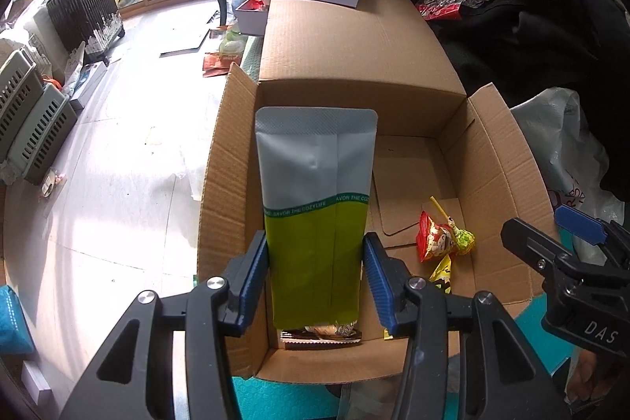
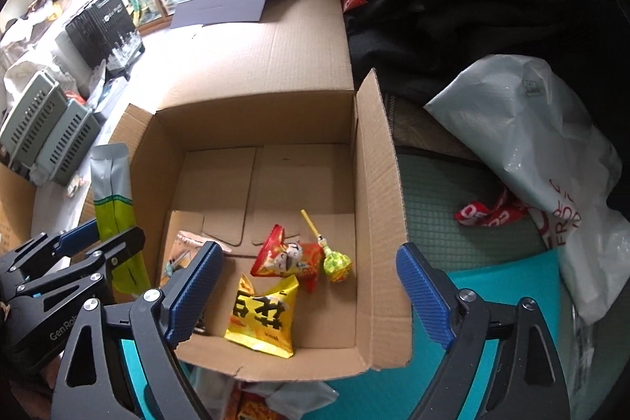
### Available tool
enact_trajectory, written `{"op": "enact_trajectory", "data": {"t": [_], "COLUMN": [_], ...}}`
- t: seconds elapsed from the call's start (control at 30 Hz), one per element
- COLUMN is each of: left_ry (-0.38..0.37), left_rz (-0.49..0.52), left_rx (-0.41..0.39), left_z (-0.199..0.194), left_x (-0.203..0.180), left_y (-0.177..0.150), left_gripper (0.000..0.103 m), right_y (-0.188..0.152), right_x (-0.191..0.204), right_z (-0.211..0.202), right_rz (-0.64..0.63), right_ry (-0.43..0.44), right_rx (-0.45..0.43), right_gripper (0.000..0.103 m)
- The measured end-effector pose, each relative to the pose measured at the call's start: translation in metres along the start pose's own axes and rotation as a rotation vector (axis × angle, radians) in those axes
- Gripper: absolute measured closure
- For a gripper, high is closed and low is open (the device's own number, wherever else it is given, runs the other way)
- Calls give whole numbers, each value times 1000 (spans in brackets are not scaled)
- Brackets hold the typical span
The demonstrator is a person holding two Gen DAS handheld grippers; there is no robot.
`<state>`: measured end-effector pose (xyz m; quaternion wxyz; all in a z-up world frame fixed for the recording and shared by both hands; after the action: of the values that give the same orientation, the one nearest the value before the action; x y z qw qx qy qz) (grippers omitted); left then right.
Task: Organize snacks
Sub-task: 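Lower the pouch into the box with left tool while right tool releases candy packet, then move both open tools back from the box toward the remaining snacks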
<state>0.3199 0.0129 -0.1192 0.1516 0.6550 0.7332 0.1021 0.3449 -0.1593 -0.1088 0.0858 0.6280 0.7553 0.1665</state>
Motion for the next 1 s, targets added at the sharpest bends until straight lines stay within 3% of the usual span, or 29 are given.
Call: {"op": "enact_trajectory", "data": {"t": [0.2,0.63,1.0], "left_ry": [17,56,43], "left_rz": [5,58,90], "left_rx": [-59,-187,-310], "left_z": [-30,-113,-197], "left_x": [-1,-17,-26], "left_y": [3,5,-8], "left_gripper": [56,56,56], "right_y": [-4,-3,-15], "right_x": [-3,-6,6], "right_z": [-16,-100,-187], "right_rz": [9,17,-69], "right_ry": [-37,-12,-38], "right_rx": [17,-143,-297], "right_gripper": [7,7,7]}}
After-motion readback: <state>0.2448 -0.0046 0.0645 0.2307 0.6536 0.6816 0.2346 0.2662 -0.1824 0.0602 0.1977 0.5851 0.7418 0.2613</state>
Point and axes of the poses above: each gripper's, at about its wrist camera, not at the fingertips, and z roughly the way its jaws point, x to its left, y to its top, the point moved 6 cm from there along z, roughly the way its jaws point, and after that the axes turned 6 degrees about x, right-handed, at the moved point
